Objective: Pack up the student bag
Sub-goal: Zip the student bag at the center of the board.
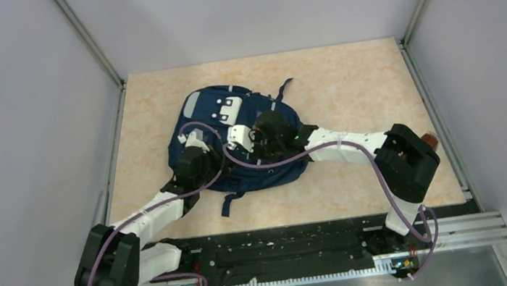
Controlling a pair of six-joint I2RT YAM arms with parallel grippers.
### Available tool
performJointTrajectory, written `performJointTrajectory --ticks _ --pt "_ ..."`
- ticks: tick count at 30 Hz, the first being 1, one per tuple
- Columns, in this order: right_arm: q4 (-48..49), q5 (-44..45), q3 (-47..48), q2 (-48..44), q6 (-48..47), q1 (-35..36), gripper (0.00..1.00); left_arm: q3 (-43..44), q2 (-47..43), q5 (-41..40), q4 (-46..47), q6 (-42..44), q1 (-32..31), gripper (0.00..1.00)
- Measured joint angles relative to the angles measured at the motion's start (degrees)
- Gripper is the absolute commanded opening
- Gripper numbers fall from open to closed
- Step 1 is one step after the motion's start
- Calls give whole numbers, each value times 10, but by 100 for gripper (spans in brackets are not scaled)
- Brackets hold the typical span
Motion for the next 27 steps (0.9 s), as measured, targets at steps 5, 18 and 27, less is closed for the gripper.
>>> performJointTrajectory --ticks 5,18,27 --pt "62 55 -31 -9 26 7 0 0 6 -23 12 12 -1 0" --pt "155 185 -30 -13 103 -33 0 -12 2 -53 35 26 -3 0" --pt "170 185 35 21 128 -103 0 -24 -18 -68 35 29 -3 0"
